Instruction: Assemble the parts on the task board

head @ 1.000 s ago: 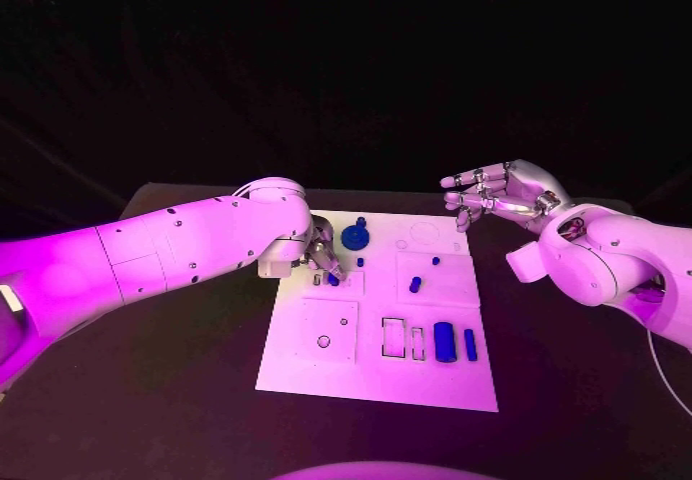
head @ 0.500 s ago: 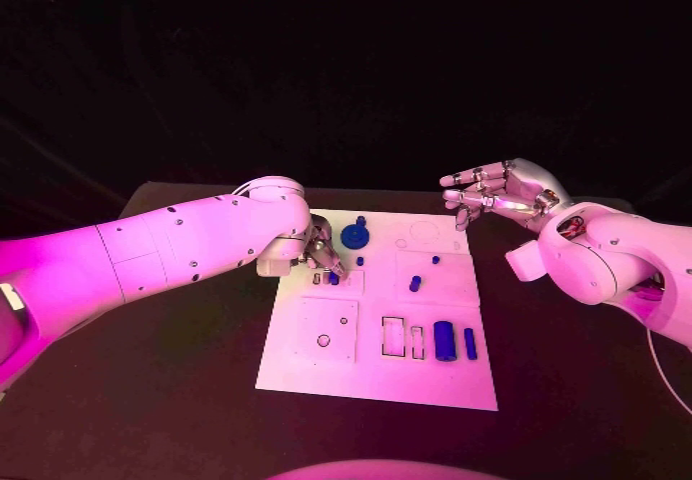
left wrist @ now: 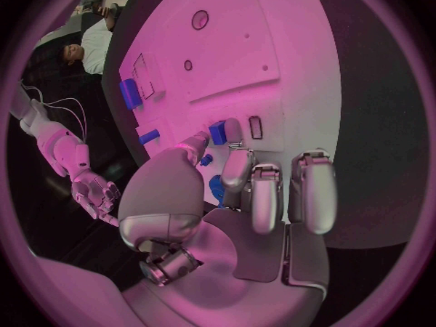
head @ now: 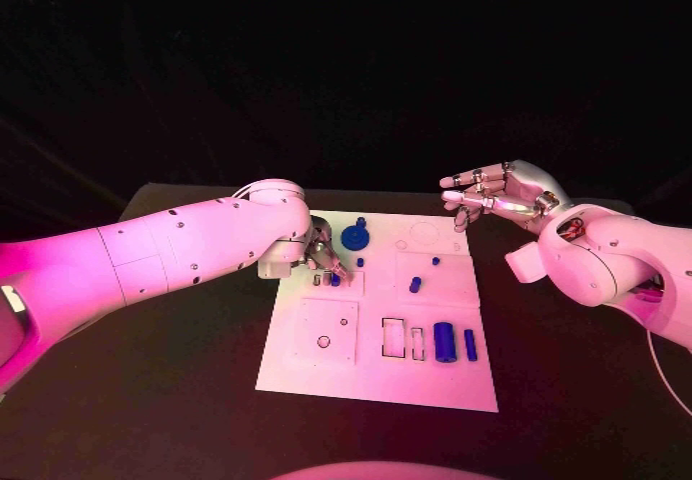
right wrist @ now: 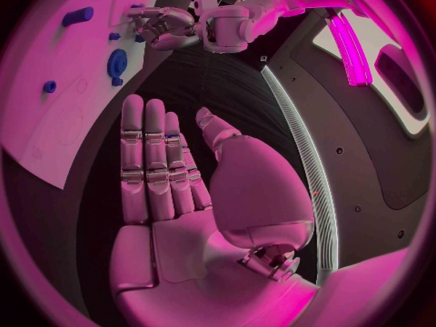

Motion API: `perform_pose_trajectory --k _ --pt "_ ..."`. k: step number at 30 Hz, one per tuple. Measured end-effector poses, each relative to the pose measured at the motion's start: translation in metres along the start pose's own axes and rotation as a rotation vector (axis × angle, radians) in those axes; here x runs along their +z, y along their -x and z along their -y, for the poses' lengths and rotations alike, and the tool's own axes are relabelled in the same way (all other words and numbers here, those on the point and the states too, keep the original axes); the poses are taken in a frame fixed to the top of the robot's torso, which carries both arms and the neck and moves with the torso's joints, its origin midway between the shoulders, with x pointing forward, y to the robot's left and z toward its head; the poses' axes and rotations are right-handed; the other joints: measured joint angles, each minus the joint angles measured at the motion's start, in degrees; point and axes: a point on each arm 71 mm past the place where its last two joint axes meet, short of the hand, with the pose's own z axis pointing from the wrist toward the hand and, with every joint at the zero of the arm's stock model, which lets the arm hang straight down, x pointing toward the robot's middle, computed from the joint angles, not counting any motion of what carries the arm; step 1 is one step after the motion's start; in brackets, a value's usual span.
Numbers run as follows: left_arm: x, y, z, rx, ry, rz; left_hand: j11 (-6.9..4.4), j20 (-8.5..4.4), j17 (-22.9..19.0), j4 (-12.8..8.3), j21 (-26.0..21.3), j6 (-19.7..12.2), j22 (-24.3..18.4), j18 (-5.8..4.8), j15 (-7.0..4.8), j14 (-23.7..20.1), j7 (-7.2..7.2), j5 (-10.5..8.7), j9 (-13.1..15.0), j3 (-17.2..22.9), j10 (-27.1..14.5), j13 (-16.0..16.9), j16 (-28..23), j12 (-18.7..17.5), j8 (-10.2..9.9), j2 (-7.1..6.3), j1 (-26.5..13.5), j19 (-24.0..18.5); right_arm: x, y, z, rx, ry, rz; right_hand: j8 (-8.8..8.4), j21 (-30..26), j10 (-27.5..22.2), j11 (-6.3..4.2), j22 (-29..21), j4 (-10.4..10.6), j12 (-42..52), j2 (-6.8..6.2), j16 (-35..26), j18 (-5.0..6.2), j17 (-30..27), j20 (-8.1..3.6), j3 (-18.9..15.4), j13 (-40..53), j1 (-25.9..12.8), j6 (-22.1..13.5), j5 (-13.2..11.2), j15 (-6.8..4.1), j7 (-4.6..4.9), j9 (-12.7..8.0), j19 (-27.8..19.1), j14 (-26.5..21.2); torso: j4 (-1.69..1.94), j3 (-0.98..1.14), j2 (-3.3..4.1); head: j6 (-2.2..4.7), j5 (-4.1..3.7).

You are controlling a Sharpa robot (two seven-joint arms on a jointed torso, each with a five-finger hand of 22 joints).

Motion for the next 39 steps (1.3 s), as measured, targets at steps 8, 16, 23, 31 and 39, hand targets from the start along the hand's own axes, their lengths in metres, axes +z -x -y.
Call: perform_pose_trajectory --k 8,16,23,31,39 --pt "-0.005 -0.001 -0.008 -0.014 -0.005 0.007 -0.03 0.00 0.0 1.6 0.0 -0.1 0.0 -0.01 0.00 0.0 -0.02 -1.16 -0.2 -5.1 0.0 -0.9 0.0 -0.8 -0.7 0.40 0.4 0.0 0.000 0.000 0.001 0.001 -0.003 -0.001 0.00 0.0 -0.1 -0.08 -0.1 0.1 0.0 0.00 0.0 0.00 -0.2 0.00 -0.5 0.0 0.0 0.0 -0.2 0.00 0.00 0.0 0.0 0.0 -0.02 -0.01 0.01 0.26 -0.03" --pt "-0.030 0.033 -0.017 -0.040 -0.007 0.073 1.00 0.00 0.0 2.3 -2.6 -2.6 0.0 -0.01 0.00 0.0 1.31 -1.37 -0.7 -9.1 -4.3 -7.1 0.0 -6.7 -1.6 1.99 4.4 0.0 0.001 0.000 0.004 0.001 -0.007 -0.001 0.00 0.0 -0.3 0.12 -0.1 0.1 0.0 0.17 0.0 0.00 -0.3 0.00 -0.5 0.0 -0.2 -0.2 -0.2 0.00 0.18 0.0 0.0 0.0 -0.04 0.03 -0.01 0.78 0.01" --pt "-0.038 0.069 -0.032 -0.069 0.039 0.118 1.33 0.69 0.0 2.5 -4.3 -2.9 -0.6 0.00 0.42 0.0 1.61 -1.37 -1.1 -10.7 -6.0 -9.4 0.0 -8.8 -2.0 3.05 7.0 -0.3 0.003 -0.002 0.005 0.003 -0.009 -0.006 0.00 -0.2 -0.3 0.12 -0.2 -0.3 0.4 0.40 0.0 0.00 -0.6 0.00 -0.9 0.0 0.1 -0.2 0.0 0.00 0.18 0.0 0.0 0.0 -0.04 0.04 0.02 1.16 0.48" --pt "-0.026 0.086 -0.046 -0.110 0.100 0.127 1.51 0.94 0.0 3.0 -5.2 -3.1 -1.9 0.00 0.42 0.0 1.82 -1.37 -1.2 -11.4 -6.9 -10.8 0.0 -10.0 -2.2 3.42 7.8 -0.5 0.004 -0.005 0.006 0.006 -0.010 -0.015 0.25 -0.2 -0.5 -0.08 -0.2 -0.3 0.4 0.85 0.0 0.00 -0.9 0.00 -1.2 0.0 0.5 -0.2 0.5 0.00 0.18 0.1 0.0 0.0 -0.01 -0.14 0.19 1.39 0.53" --pt "-0.011 0.089 -0.050 -0.127 0.141 0.124 1.52 0.94 0.0 3.3 -5.6 -3.3 -2.4 0.00 0.42 0.0 2.03 -1.37 -1.3 -12.1 -7.3 -11.7 0.0 -10.5 -2.2 3.64 8.0 -0.5 0.004 -0.005 0.006 0.008 -0.010 -0.020 0.24 -0.2 -0.5 -0.08 -0.2 -0.3 0.7 0.85 0.0 0.00 -1.0 0.00 -1.2 -0.1 0.5 -0.2 0.8 0.00 0.18 0.1 0.0 0.0 0.03 -0.25 0.36 1.47 0.53"
